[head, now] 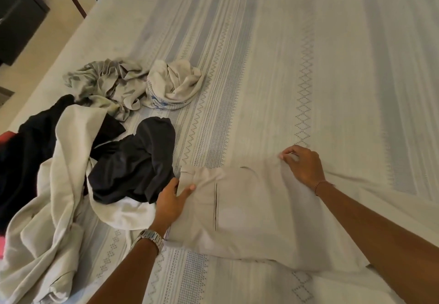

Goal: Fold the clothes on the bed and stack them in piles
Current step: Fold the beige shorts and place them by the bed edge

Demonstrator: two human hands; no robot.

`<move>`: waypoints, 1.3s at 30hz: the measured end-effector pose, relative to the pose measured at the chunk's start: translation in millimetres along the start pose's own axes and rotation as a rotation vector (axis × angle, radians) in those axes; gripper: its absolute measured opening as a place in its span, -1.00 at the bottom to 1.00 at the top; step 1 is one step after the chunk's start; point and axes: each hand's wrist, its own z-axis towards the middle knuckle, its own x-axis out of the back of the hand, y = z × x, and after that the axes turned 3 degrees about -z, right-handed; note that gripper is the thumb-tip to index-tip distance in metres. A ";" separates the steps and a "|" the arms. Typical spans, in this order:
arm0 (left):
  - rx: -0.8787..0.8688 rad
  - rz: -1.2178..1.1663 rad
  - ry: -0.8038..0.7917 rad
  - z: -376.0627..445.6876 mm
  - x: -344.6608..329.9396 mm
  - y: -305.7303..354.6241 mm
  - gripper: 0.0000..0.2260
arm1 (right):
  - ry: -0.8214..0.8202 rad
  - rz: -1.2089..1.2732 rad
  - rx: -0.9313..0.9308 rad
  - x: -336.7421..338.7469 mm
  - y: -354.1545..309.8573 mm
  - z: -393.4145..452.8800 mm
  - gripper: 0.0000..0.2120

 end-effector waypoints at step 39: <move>-0.721 0.892 -0.080 -92.0 -179.9 96.2 -0.16 | 0.153 -0.383 0.276 47.4 91.3 -158.7 -0.50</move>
